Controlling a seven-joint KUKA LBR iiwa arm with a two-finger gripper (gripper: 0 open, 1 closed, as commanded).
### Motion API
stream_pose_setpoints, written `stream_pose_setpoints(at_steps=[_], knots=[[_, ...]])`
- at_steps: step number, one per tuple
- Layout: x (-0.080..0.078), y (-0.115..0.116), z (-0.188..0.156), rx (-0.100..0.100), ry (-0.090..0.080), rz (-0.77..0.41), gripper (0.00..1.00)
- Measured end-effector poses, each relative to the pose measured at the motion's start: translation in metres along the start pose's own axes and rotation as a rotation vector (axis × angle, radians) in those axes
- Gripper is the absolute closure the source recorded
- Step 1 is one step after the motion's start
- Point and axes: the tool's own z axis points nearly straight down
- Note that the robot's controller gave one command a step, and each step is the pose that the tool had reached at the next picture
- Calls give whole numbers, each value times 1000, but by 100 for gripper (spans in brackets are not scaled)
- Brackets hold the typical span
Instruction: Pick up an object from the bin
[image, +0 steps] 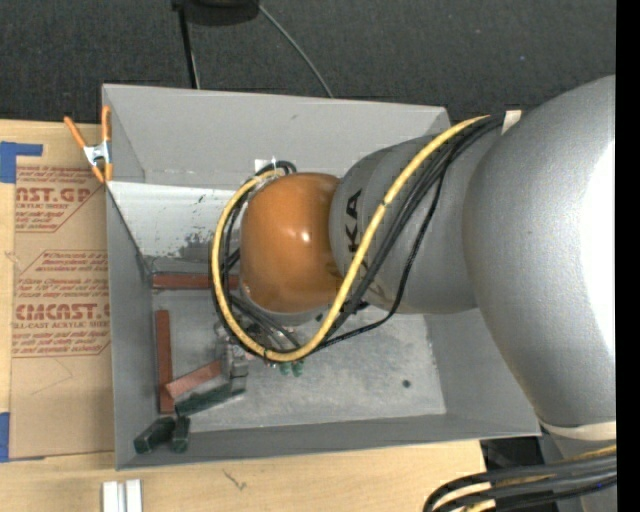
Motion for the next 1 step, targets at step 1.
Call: stream_pose_setpoints(at_steps=[1], knots=[[-6, -4, -81, 1, 3, 63, 100]])
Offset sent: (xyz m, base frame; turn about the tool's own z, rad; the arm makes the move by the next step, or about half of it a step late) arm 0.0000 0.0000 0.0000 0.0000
